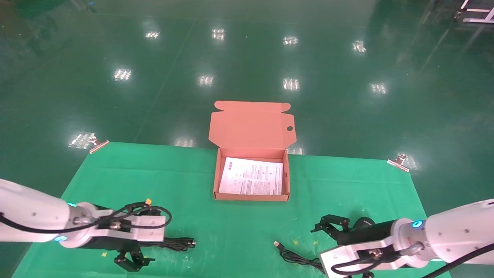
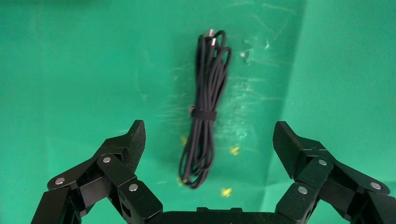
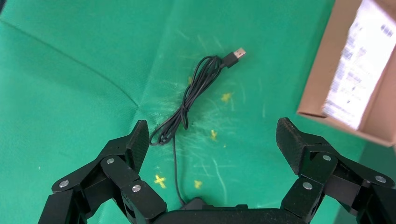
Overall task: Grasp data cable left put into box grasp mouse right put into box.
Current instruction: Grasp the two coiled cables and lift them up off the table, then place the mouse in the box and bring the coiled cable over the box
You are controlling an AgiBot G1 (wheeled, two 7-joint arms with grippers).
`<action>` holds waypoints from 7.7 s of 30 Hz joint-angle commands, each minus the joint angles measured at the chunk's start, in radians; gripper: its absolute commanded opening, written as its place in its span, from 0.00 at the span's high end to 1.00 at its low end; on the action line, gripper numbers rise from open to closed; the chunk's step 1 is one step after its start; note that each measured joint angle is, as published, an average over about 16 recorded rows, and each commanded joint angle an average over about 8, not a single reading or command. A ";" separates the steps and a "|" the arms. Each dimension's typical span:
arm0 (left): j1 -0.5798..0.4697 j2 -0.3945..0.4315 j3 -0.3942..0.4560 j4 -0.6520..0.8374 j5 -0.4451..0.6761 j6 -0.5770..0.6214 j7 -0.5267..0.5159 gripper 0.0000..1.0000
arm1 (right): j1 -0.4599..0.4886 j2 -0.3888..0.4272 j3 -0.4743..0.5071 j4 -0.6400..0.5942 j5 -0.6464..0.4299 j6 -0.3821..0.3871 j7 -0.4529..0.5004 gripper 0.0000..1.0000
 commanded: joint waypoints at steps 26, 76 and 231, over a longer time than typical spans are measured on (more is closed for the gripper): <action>-0.057 0.183 0.001 0.545 0.006 -0.141 0.123 0.00 | -0.046 -0.144 -0.031 -0.259 -0.094 0.103 0.131 0.00; -0.109 0.247 -0.017 0.818 -0.038 -0.203 0.308 1.00 | -0.028 -0.227 -0.042 -0.474 -0.136 0.216 0.057 1.00; -0.324 0.136 -0.066 0.237 0.288 -0.325 -0.111 1.00 | 0.275 -0.473 -0.449 -0.698 0.193 0.804 0.011 0.00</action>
